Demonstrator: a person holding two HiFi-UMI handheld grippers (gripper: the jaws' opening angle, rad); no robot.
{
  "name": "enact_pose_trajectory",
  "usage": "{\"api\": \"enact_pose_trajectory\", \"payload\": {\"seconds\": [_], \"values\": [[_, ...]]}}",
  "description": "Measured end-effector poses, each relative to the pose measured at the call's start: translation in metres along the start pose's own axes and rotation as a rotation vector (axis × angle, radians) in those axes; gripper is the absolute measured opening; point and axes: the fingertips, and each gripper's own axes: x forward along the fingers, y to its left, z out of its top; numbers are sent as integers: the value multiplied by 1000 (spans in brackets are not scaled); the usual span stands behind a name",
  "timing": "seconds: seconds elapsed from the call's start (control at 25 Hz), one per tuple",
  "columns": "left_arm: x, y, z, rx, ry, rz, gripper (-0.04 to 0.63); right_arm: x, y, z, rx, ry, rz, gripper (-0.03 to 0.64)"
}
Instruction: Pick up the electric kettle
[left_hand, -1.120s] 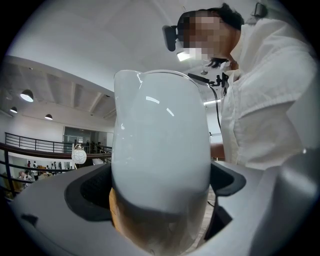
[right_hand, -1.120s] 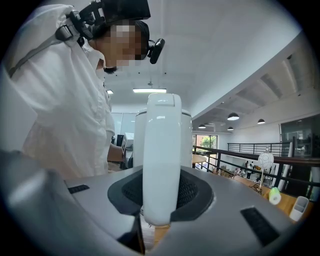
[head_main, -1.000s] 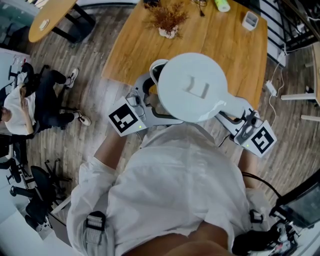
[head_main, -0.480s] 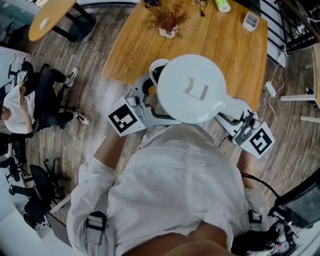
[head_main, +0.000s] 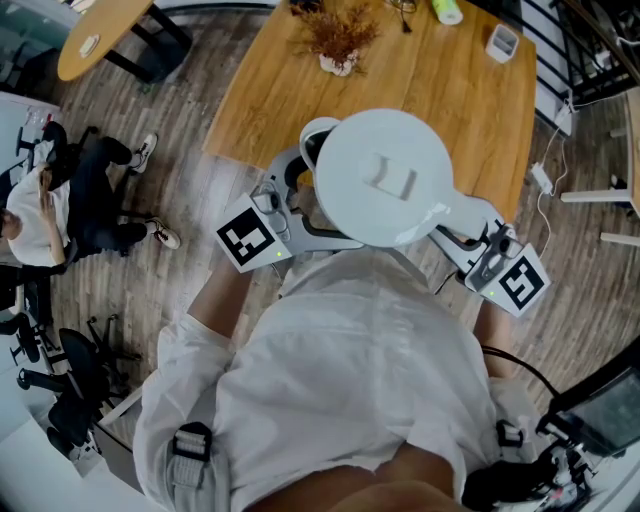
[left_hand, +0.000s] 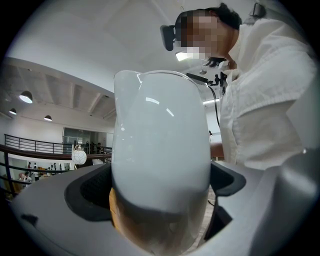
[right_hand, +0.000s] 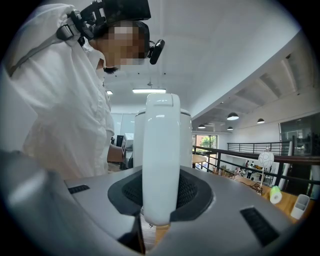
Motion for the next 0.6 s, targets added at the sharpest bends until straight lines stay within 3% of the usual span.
{"api": "enact_pose_trajectory", "payload": {"seconds": [0.6], "values": [[0, 0, 0, 2, -1, -7, 586, 0, 1, 0, 12, -10, -6, 92]]}}
